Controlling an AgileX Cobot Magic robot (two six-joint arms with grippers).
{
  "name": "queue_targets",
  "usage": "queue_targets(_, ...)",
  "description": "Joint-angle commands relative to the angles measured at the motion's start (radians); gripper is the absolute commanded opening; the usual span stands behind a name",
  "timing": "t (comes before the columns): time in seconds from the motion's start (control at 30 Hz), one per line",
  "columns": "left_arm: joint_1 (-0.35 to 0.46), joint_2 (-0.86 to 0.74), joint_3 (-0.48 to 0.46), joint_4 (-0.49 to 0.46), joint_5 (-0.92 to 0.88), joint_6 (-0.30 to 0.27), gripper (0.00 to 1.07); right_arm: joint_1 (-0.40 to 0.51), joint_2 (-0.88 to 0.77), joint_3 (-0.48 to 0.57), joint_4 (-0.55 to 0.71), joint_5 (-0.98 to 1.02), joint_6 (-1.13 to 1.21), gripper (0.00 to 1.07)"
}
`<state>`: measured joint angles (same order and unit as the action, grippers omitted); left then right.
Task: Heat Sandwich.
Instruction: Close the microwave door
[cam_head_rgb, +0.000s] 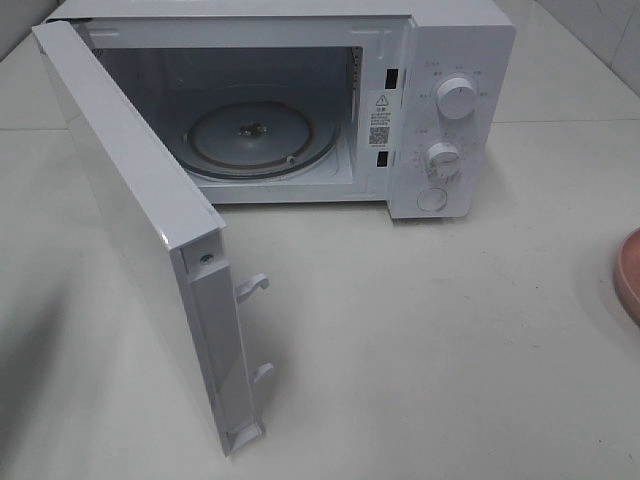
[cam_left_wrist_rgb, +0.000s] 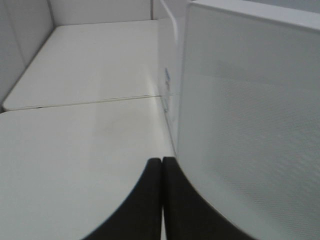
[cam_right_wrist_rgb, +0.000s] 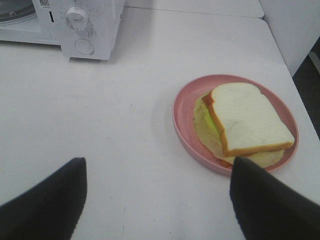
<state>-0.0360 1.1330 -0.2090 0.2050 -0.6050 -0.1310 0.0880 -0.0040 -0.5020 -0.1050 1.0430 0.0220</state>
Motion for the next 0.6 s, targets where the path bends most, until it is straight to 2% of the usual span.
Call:
queue_targets(0.03, -0.074, 0.056, -0.020, 0.014, -0.043, -0.007, 0.00, -0.008, -0.026, -0.001, -0.001, -0.006, -0.012, 0.76)
queue_targets(0.23, -0.149, 0.163, -0.036, 0.014, -0.122, -0.006, 0.00, -0.008, -0.026, -0.001, -0.001, -0.006, -0.012, 0.76)
queue_targets(0.53, -0.265, 0.345, -0.128, 0.005, -0.184, -0.004, 0.00, -0.008, -0.026, -0.001, -0.001, -0.006, -0.012, 0.76)
queue_targets(0.6, -0.306, 0.381, -0.160, -0.024, -0.185, 0.022, 0.00, -0.008, -0.026, -0.001, -0.001, -0.006, -0.012, 0.76)
